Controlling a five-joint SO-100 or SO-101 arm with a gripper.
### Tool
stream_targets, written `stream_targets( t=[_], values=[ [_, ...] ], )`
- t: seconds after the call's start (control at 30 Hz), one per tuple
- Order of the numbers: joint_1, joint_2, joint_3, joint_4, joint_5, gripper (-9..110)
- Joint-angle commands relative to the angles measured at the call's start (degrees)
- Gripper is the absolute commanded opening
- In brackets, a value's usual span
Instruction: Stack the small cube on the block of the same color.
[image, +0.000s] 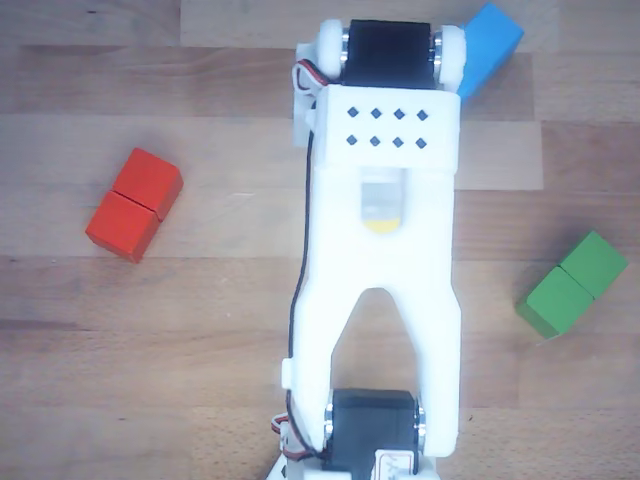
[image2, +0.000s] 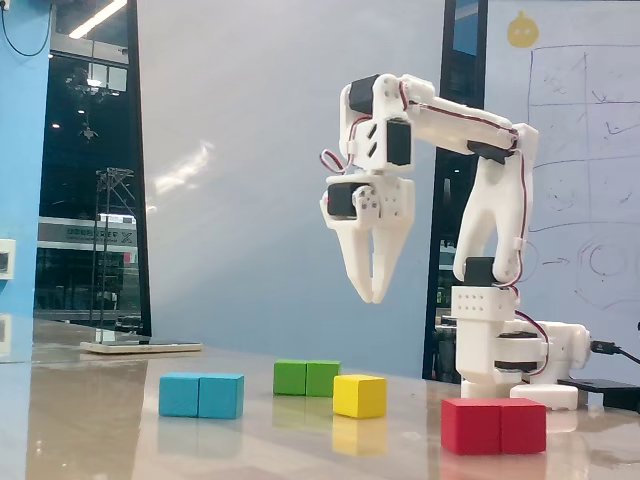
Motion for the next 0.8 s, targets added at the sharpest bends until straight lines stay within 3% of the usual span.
stream_targets(
  t=[0.0,0.3,0.77],
  values=[
    [-2.72,9.58,0.44,-4.57,-0.35,0],
    [-3.34,28.65,29.62,-17.05,-0.44,0],
    [-3.25,48.08,51.59,-37.79,-0.44,0]
  ],
)
